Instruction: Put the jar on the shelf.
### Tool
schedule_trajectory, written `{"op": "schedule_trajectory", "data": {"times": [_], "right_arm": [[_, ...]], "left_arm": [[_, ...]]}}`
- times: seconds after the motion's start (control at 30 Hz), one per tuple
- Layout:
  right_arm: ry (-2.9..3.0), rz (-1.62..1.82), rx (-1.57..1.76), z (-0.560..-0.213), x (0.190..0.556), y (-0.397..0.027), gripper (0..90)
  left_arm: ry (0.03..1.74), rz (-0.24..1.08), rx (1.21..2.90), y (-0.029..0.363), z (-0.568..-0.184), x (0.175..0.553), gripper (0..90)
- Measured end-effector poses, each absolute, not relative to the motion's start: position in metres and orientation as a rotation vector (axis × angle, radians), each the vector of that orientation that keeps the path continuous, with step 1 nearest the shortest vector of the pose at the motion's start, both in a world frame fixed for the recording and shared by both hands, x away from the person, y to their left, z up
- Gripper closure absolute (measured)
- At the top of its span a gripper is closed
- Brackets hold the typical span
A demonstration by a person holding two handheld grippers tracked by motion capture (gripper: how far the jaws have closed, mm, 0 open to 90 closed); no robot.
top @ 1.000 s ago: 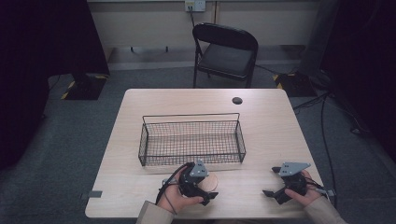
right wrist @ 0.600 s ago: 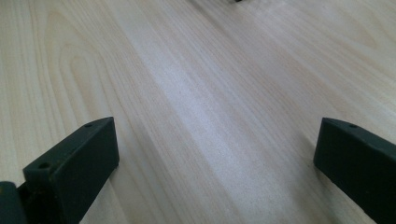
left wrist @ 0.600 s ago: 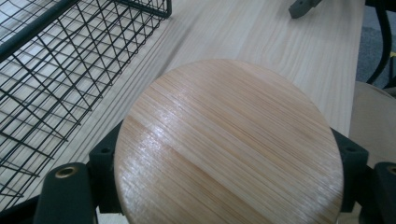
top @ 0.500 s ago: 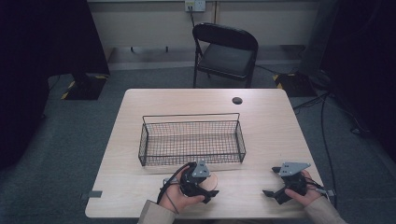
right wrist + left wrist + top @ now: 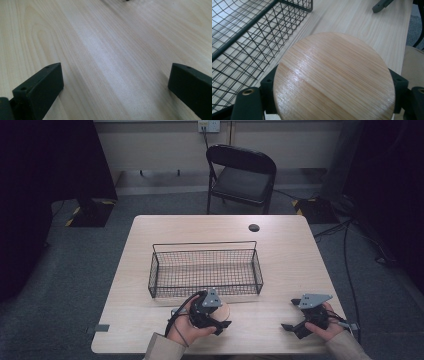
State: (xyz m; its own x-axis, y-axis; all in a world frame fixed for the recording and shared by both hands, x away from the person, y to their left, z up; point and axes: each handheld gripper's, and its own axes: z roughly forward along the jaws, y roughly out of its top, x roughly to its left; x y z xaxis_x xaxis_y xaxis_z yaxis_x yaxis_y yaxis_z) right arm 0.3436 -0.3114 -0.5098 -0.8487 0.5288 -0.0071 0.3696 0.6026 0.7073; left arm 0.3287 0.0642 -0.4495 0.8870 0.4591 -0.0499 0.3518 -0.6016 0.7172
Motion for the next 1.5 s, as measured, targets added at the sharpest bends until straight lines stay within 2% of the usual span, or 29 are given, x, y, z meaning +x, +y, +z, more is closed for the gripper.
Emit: {"op": "schedule_trajectory", "data": {"times": [1.5], "right_arm": [[2.614,1.08,0.743,-0.51,0.344,-0.311,0.0]], "left_arm": [[0.678,0.216,2.237,0.083,-0.397,0.353,23.2]]}}
